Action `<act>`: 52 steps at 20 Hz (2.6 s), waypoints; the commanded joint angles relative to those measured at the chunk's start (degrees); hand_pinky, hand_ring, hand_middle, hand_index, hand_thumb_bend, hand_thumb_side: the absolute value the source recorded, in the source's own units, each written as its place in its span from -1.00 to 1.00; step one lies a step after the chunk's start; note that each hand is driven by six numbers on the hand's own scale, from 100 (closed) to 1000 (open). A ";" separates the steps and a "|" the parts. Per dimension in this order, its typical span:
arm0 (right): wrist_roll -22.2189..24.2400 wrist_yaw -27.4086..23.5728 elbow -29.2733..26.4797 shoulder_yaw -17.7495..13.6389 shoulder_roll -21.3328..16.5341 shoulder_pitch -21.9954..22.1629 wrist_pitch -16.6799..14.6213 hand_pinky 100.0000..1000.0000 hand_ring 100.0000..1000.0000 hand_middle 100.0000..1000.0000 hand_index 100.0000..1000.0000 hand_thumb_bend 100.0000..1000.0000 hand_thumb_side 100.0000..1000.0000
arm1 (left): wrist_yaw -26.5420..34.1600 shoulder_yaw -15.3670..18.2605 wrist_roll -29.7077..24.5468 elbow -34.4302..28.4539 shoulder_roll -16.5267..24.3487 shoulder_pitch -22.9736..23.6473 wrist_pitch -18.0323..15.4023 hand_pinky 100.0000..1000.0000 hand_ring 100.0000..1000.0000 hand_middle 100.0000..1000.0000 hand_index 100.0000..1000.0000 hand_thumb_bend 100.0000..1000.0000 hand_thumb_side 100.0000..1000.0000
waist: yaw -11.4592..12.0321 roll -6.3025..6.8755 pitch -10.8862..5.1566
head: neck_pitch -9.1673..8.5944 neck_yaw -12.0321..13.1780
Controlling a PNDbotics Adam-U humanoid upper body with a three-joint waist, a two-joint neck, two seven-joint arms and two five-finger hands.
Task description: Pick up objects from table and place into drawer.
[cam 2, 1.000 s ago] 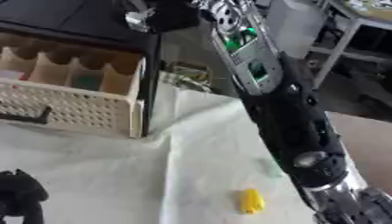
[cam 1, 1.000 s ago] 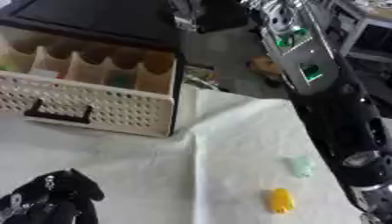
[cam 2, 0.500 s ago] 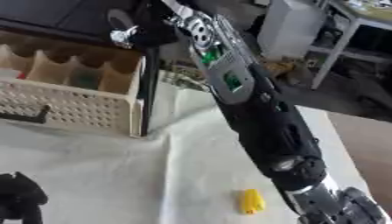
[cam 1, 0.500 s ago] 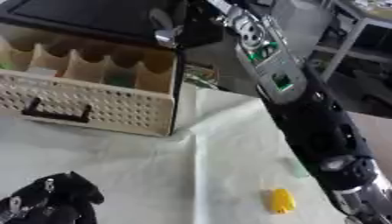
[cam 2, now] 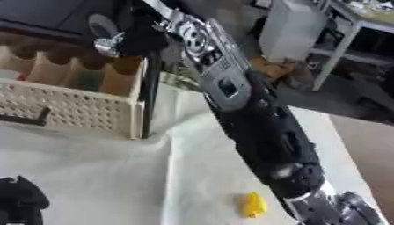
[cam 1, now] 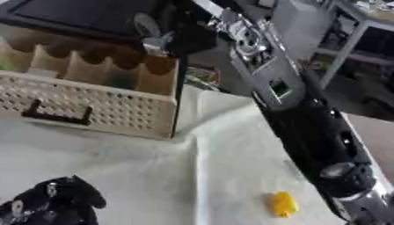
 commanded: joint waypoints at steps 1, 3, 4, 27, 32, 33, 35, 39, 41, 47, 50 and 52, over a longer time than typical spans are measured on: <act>0.65 -1.26 -2.82 0.23 -0.69 -0.75 0.63 -0.33 -0.06 -1.00 0.15 -0.08 -0.26 | -0.11 -0.30 -0.06 -0.82 -0.19 -0.61 0.18 -0.69 -0.22 0.05 0.35 -1.00 -0.23 | 0.02 0.61 -1.08 | -0.93 -0.26; 0.48 -0.81 -2.61 0.35 -0.56 -0.61 0.98 -0.33 -0.06 -1.00 0.15 -0.08 -0.27 | -0.06 -0.35 -0.11 -0.82 -0.24 -0.66 0.28 -0.69 -0.22 0.05 0.35 -1.00 -0.23 | 0.07 0.58 -1.07 | -1.00 -0.27; 0.40 -0.62 -2.36 0.37 -0.45 -0.56 1.05 -0.33 -0.06 -1.00 0.14 -0.08 -0.28 | -0.05 -0.37 -0.15 -0.82 -0.28 -0.67 0.36 -0.69 -0.22 0.05 0.35 -1.00 -0.23 | 0.08 0.57 -1.06 | -1.02 -0.27; -0.81 -3.56 -7.31 0.11 -4.52 2.97 2.30 -0.29 0.00 -1.00 0.53 0.10 -0.06 | -0.29 -0.43 -0.37 -0.82 -0.37 -0.79 0.90 -0.69 -0.22 0.05 0.35 -1.00 -0.23 | 0.01 0.25 -0.83 | -0.76 0.62; -5.23 -9.92 -13.91 -3.48 -6.78 3.61 4.42 -0.29 -0.01 -0.95 0.50 0.03 0.10 | 0.02 0.03 0.22 -0.82 -0.03 -0.58 0.49 -0.69 -0.22 0.05 0.35 -1.00 -0.21 | -0.62 0.53 -1.33 | 0.58 2.80; -6.22 -11.40 -15.82 -4.06 -7.76 4.13 4.76 -0.29 -0.01 -0.94 0.50 0.02 0.13 | 0.11 0.19 0.43 -0.82 0.07 -0.50 0.39 -0.69 -0.22 0.05 0.35 -1.00 -0.20 | -0.77 0.60 -1.48 | 0.94 3.58; -7.98 -14.08 -19.68 -5.02 -9.85 5.49 5.43 -0.29 -0.01 -0.92 0.49 0.00 0.17 | 0.25 0.49 0.82 -0.82 0.22 -0.32 0.20 -0.68 -0.22 0.05 0.35 -1.00 -0.20 | -1.06 0.76 -1.78 | 1.47 4.92; -11.21 -18.12 -26.78 -6.89 -14.05 9.08 6.80 -0.29 -0.01 -0.90 0.47 -0.03 0.23 | 0.65 1.05 1.51 -0.82 0.50 0.09 -0.35 -0.68 -0.22 0.05 0.35 -1.00 -0.18 | -1.67 1.34 -2.46 | 2.18 6.55; -13.06 -19.77 -28.44 -7.98 -15.54 10.70 6.84 -0.30 -0.01 -0.87 0.45 -0.06 0.24 | 0.83 1.36 1.88 -0.82 0.64 0.39 -0.75 -0.69 -0.22 0.05 0.35 -1.00 -0.19 | -1.98 1.76 -2.86 | 2.59 6.93; -19.03 -24.09 -28.96 -11.20 -19.23 16.07 3.61 -0.31 -0.01 -0.84 0.40 -0.09 0.27 | 1.54 2.44 3.25 -0.82 1.66 1.32 -2.87 -0.69 -0.22 0.05 0.36 -1.00 -0.15 | -3.32 3.21 -4.22 | 4.70 7.75; -21.70 -25.61 -28.96 -12.97 -20.42 19.21 2.41 -0.31 -0.01 -0.80 0.39 -0.14 0.23 | 1.86 3.04 4.09 -0.82 2.77 1.85 -4.75 -0.70 -0.22 0.04 0.37 -1.00 -0.13 | -4.54 4.27 -4.99 | 5.97 8.51; -23.58 -26.71 -28.96 -14.23 -21.03 21.47 1.32 -0.31 -0.01 -0.77 0.38 -0.16 0.23 | 2.25 3.52 4.81 -0.82 4.02 2.19 -6.73 -0.71 -0.23 0.02 0.37 -1.00 -0.11 | -5.58 5.02 -5.53 | 6.87 9.32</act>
